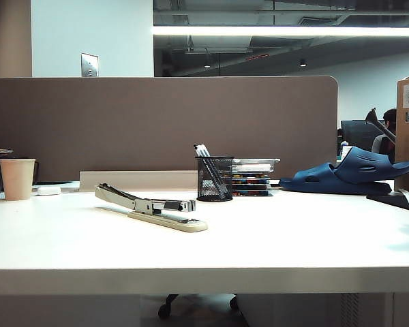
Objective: Pick up a set of staples and put them into the open stapler.
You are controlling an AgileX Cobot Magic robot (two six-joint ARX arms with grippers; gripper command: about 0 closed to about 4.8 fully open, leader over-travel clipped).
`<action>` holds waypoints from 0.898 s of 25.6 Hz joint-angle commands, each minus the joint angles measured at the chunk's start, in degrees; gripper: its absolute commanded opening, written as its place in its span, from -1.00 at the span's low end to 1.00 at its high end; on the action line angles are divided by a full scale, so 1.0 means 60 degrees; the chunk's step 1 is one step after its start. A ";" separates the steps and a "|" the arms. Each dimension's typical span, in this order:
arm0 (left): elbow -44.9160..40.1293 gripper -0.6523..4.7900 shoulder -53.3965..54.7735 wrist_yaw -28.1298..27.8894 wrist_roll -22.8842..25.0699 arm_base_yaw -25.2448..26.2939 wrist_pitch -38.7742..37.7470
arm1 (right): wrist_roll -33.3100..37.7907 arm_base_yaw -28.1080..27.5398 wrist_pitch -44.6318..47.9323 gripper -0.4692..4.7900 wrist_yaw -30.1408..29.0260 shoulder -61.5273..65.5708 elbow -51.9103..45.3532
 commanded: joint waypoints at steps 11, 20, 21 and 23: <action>0.0022 -0.78 0.0000 -0.0029 0.0033 0.0011 0.0175 | 0.0488 -0.0328 0.0601 -0.85 -0.0168 -0.3920 -0.3836; 0.0022 -0.78 0.0000 -0.0029 0.0025 0.0011 0.0313 | 0.1126 -0.0328 0.1239 -0.85 -0.0018 -0.8073 -0.7355; 0.0022 -0.78 0.0000 -0.0025 0.0025 0.0011 0.0310 | 0.1151 -0.0324 0.1410 -0.85 -0.0066 -0.8546 -0.7839; 0.0022 -0.78 0.0000 -0.0025 0.0025 0.0011 0.0310 | 0.1151 -0.0324 0.1683 -0.85 -0.0408 -0.8980 -0.8324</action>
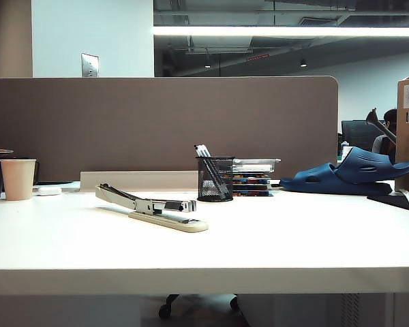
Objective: Pick up a set of staples and put them into the open stapler.
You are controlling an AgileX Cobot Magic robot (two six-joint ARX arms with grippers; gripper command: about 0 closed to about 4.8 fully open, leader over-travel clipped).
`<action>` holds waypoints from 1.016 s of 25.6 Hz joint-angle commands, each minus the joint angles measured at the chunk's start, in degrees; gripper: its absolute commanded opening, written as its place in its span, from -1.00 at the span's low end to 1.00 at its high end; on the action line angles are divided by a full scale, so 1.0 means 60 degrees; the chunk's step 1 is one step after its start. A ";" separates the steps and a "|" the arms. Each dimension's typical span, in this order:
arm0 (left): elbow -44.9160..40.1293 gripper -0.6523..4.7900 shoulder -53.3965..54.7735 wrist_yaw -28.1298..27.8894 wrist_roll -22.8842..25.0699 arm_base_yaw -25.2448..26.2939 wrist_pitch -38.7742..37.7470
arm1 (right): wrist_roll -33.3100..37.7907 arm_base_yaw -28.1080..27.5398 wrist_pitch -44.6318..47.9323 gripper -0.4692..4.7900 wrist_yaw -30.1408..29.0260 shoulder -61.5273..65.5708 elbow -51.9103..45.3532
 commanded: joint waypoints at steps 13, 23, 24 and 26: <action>0.0015 -0.78 0.0004 -0.0025 0.0036 0.0004 0.0200 | 0.0066 0.0044 0.3424 -0.85 -0.1413 -0.1563 -0.3348; 0.0011 -0.78 0.0004 -0.0025 0.0193 0.0004 0.0801 | -0.0681 0.0036 0.5610 -0.85 -0.1377 -0.1617 -0.5217; 0.0011 -0.78 0.0004 -0.0025 0.0138 0.0004 0.0787 | -0.0685 0.0036 0.5544 -0.85 -0.1370 -0.1617 -0.5235; 0.0011 -0.78 0.0004 -0.0022 -0.0058 0.0004 0.0688 | -0.0692 0.0036 0.5457 -0.85 -0.1319 -0.1617 -0.5235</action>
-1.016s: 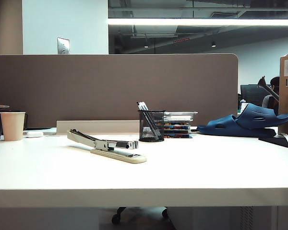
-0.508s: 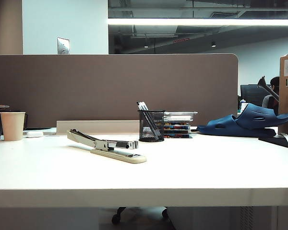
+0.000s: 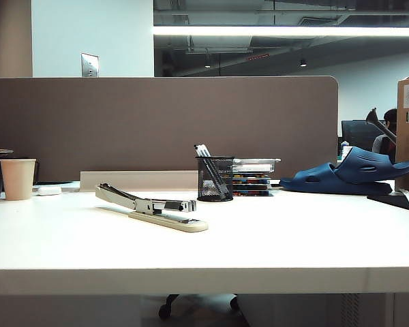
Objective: Pick up a set of staples and put them into the open stapler.
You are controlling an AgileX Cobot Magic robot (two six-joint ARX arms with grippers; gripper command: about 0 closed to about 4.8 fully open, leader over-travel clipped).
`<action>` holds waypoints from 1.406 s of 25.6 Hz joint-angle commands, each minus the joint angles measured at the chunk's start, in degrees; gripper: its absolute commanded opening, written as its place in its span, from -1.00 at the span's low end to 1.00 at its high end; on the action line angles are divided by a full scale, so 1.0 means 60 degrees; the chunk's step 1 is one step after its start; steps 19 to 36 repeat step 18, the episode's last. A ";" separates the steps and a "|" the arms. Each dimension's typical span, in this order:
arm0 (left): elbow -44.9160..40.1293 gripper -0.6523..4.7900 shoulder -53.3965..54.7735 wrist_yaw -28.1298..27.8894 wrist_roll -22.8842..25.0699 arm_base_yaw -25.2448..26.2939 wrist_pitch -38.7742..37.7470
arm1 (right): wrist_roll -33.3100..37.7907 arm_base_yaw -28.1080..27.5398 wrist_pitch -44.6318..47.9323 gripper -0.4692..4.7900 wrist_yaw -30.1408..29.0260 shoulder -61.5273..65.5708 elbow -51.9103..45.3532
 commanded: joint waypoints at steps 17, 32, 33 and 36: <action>0.0011 -0.78 0.0000 -0.0022 -0.0244 0.0004 -0.0244 | -0.0036 0.0004 0.0200 -0.85 0.0047 -0.0062 -0.0051; 0.0011 -0.78 0.0000 -0.0022 -0.0244 0.0004 -0.0244 | -0.0036 0.0004 0.0200 -0.85 0.0047 -0.0062 -0.0051; 0.0011 -0.78 0.0000 -0.0022 -0.0244 0.0004 -0.0244 | -0.0036 0.0004 0.0200 -0.85 0.0047 -0.0062 -0.0051; 0.0011 -0.78 0.0000 -0.0022 -0.0244 0.0004 -0.0244 | -0.0036 0.0004 0.0200 -0.85 0.0047 -0.0062 -0.0051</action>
